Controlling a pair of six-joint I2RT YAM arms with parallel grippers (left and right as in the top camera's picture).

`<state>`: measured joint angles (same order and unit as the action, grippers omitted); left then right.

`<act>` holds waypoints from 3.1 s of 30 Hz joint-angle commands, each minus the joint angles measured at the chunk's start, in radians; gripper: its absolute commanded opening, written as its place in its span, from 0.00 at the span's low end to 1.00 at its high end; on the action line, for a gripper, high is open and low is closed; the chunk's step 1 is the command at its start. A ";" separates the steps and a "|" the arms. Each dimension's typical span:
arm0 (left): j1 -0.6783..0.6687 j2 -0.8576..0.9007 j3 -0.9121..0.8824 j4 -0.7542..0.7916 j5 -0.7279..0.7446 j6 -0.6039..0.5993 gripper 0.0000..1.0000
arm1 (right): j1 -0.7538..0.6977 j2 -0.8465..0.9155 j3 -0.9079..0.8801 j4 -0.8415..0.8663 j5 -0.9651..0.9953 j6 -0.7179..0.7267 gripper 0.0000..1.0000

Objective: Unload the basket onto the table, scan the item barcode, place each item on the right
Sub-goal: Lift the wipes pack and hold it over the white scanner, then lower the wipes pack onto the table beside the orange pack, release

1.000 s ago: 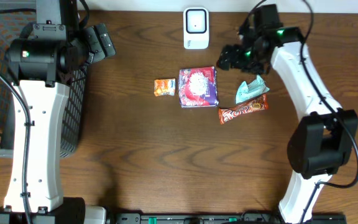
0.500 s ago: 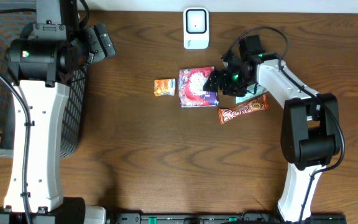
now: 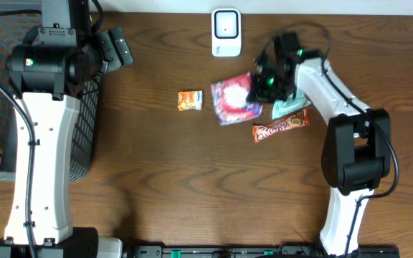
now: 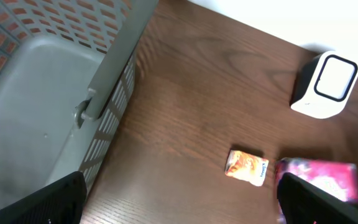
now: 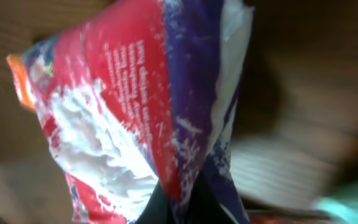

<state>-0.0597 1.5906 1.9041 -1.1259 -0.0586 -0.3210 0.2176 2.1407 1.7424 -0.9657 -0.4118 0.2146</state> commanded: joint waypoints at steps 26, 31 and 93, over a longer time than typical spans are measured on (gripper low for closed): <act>0.004 0.005 0.003 -0.003 -0.006 -0.005 0.98 | 0.478 0.005 0.040 0.025 0.885 0.107 0.13; 0.004 0.005 0.004 -0.003 -0.006 -0.005 0.98 | 0.502 0.004 0.103 -0.019 0.863 0.132 0.33; 0.004 0.005 0.003 -0.003 -0.006 -0.005 0.98 | 0.055 0.071 0.049 0.143 -0.201 -0.116 0.69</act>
<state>-0.0597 1.5909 1.9041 -1.1263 -0.0586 -0.3210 0.2726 2.1689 1.8359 -0.8631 -0.4778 0.1261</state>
